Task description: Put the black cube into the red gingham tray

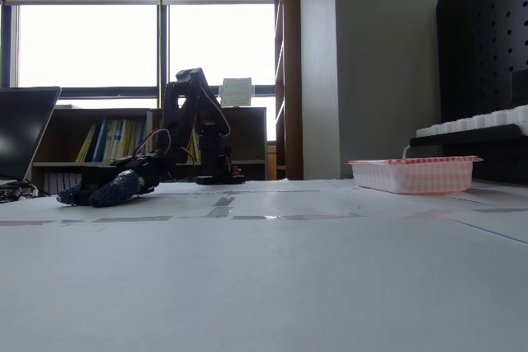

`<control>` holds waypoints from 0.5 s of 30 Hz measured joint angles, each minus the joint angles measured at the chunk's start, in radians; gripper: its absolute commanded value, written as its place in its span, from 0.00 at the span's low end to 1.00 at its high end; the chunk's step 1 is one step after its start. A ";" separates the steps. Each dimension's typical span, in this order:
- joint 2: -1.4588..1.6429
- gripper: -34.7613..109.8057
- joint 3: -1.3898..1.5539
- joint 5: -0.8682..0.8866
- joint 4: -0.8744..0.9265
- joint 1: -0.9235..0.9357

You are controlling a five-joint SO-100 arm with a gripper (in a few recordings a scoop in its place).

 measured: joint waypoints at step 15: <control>-0.532 0.24 0.313 -0.075 1.537 -0.184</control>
